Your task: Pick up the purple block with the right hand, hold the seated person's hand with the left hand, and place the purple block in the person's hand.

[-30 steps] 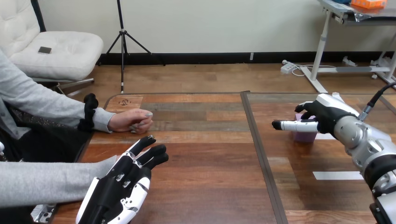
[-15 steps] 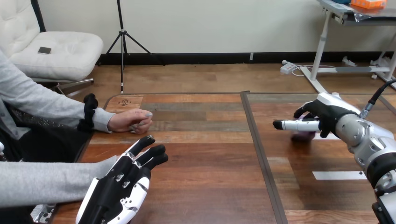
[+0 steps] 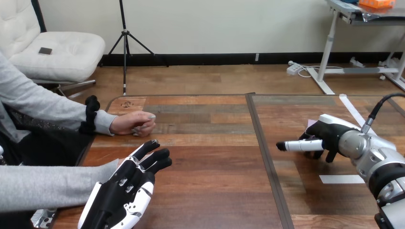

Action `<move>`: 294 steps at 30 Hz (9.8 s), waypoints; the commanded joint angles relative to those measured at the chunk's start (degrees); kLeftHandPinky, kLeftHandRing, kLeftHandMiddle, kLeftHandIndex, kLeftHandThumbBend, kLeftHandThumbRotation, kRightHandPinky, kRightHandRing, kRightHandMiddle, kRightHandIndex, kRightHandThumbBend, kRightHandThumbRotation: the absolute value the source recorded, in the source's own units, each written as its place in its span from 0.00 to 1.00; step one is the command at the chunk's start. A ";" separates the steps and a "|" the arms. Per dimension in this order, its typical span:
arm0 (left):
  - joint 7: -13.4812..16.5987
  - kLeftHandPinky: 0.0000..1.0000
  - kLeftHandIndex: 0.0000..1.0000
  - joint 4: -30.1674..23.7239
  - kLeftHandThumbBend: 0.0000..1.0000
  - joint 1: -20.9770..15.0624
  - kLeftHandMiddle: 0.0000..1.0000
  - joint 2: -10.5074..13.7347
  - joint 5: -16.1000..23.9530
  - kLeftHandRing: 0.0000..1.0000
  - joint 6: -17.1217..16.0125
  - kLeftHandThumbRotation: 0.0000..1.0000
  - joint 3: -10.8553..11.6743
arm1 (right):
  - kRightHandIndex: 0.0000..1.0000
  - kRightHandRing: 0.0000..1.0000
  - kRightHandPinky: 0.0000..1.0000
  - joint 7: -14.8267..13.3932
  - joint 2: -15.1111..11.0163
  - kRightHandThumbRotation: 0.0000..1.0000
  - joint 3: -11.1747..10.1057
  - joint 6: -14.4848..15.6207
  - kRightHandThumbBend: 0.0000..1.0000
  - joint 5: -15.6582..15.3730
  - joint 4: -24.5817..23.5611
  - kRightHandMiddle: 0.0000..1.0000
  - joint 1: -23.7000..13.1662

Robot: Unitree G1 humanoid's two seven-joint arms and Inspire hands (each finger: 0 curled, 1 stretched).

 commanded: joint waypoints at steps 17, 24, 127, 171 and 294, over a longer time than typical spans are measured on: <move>-0.94 1.00 0.83 -2.13 0.00 -1.20 0.83 -2.06 -0.43 0.85 -1.23 0.09 0.49 | 0.76 0.74 0.61 4.48 0.47 0.73 0.20 1.44 0.82 0.76 -0.49 0.78 -2.23; -0.46 1.00 0.83 -2.57 0.00 -1.11 0.82 -1.98 -0.01 0.84 -0.92 0.09 0.54 | 0.78 0.75 0.62 5.19 0.47 0.72 0.27 2.05 0.82 0.80 -0.66 0.80 -2.55; -0.17 0.92 0.75 -0.06 0.04 -3.34 0.78 -1.47 1.34 0.78 -1.51 0.14 1.30 | 0.76 0.81 0.77 12.38 -3.92 0.72 -17.89 -15.51 0.71 22.20 -10.09 0.79 -8.59; -1.33 0.90 0.74 -1.09 0.00 -2.53 0.78 -1.04 0.78 0.78 -0.12 0.15 1.69 | 1.00 1.00 1.00 -8.20 -4.81 1.00 -2.09 -7.23 0.89 -1.50 -3.65 1.00 -13.87; -3.49 0.69 0.42 -7.56 0.00 -1.31 0.64 -2.29 -5.46 0.67 2.26 0.00 2.75 | 0.93 0.98 0.94 -7.13 1.98 1.00 -2.90 -5.36 0.87 4.85 -0.24 0.97 6.09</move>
